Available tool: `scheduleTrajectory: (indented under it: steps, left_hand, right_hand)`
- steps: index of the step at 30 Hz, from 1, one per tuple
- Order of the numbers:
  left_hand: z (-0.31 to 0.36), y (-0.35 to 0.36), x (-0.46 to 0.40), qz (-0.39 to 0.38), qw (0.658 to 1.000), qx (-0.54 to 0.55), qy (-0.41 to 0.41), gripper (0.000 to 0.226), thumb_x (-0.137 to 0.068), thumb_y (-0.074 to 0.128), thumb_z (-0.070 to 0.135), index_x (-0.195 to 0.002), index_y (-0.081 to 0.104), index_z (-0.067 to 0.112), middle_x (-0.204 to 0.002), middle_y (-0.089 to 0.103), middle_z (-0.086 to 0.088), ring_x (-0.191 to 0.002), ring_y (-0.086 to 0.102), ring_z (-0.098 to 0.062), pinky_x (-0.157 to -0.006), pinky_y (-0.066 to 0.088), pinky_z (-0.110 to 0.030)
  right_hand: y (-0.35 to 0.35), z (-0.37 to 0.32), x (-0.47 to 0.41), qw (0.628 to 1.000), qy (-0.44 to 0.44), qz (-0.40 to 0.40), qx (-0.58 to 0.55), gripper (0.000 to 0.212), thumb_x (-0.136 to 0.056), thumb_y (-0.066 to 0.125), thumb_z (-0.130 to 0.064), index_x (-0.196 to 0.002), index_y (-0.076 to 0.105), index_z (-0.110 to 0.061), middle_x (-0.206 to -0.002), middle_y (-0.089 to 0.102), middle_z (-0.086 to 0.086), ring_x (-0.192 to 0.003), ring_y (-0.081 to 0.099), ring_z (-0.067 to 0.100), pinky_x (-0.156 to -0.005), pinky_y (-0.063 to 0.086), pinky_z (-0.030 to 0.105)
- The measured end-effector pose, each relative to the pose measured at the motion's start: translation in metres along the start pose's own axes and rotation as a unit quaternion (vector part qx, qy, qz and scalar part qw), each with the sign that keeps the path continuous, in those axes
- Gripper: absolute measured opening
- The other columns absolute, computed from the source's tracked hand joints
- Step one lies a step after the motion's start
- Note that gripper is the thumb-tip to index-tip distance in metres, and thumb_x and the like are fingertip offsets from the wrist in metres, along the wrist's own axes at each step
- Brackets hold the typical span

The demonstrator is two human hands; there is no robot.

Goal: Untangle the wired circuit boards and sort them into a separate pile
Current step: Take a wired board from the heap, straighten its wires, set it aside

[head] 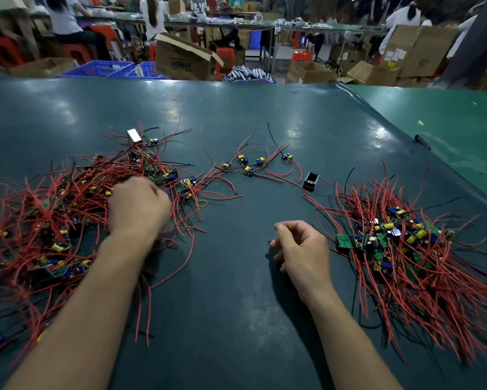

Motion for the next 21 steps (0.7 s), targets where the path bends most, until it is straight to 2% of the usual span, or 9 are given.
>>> scheduleTrajectory:
  steps: [2,5,11,14,16,21]
  left_hand:
    - [-0.005,0.002,-0.032,0.003,0.999,-0.041,0.008,0.021,-0.090,0.057,0.015,-0.095,0.074,0.003,-0.093,0.070,-0.022,-0.089,0.063,-0.041,-0.082,0.053,-0.044]
    - [-0.014,0.024,-0.053,-0.055,0.994,-0.086,0.033,0.022,-0.091,0.062,0.015,-0.107,0.071,0.004,-0.109,0.067,-0.021,-0.104,0.059,-0.041,-0.086,0.051,-0.046]
    - [-0.019,0.037,-0.056,-0.039,0.993,-0.108,0.030,0.030,-0.089,0.069,0.019,-0.112,0.060,0.002,-0.108,0.064,-0.021,-0.108,0.054,-0.040,-0.084,0.050,-0.050]
    - [-0.018,0.030,-0.052,-0.016,0.994,-0.104,0.014,0.038,-0.080,0.073,0.019,-0.111,0.055,0.007,-0.105,0.065,-0.020,-0.105,0.055,-0.040,-0.088,0.046,-0.047]
    - [-0.015,0.018,-0.047,0.008,0.998,-0.065,-0.003,0.047,-0.073,0.077,0.024,-0.111,0.053,0.011,-0.104,0.066,-0.017,-0.105,0.057,-0.039,-0.090,0.045,-0.046]
    - [0.002,-0.023,-0.024,0.146,0.986,0.080,-0.001,0.046,-0.075,0.072,0.028,-0.113,0.052,0.011,-0.098,0.071,-0.011,-0.099,0.063,-0.036,-0.086,0.047,-0.042]
  right_hand:
    - [0.000,0.001,-0.002,1.000,-0.009,0.009,0.022,0.014,-0.093,0.060,-0.019,-0.081,0.066,-0.020,-0.062,0.069,-0.001,-0.044,0.058,0.011,-0.041,0.041,0.024]
    - [0.000,0.002,-0.002,0.999,-0.015,0.009,0.034,0.014,-0.093,0.061,-0.020,-0.081,0.067,-0.021,-0.062,0.069,-0.001,-0.044,0.059,0.011,-0.043,0.042,0.024]
    - [0.000,0.003,-0.002,0.999,-0.015,0.006,0.036,0.014,-0.093,0.061,-0.018,-0.080,0.067,-0.018,-0.060,0.068,-0.001,-0.043,0.057,0.010,-0.042,0.042,0.024]
    - [0.000,0.003,-0.002,0.999,-0.015,0.006,0.033,0.014,-0.092,0.061,-0.019,-0.080,0.067,-0.018,-0.060,0.068,0.000,-0.043,0.057,0.010,-0.043,0.042,0.024]
    - [0.000,0.002,-0.002,0.999,-0.014,0.004,0.033,0.014,-0.092,0.061,-0.019,-0.080,0.067,-0.018,-0.061,0.069,0.000,-0.044,0.057,0.010,-0.044,0.043,0.025]
    - [0.001,0.001,-0.003,0.999,-0.018,-0.002,0.040,0.014,-0.092,0.061,-0.018,-0.080,0.068,-0.017,-0.062,0.069,0.002,-0.044,0.057,0.009,-0.044,0.043,0.023]
Point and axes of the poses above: each hand's wrist, its own x-axis away from the middle knuckle, its own y-axis out of the palm, z = x × y, the point moved 5 cm from there along -x, towards the middle knuckle
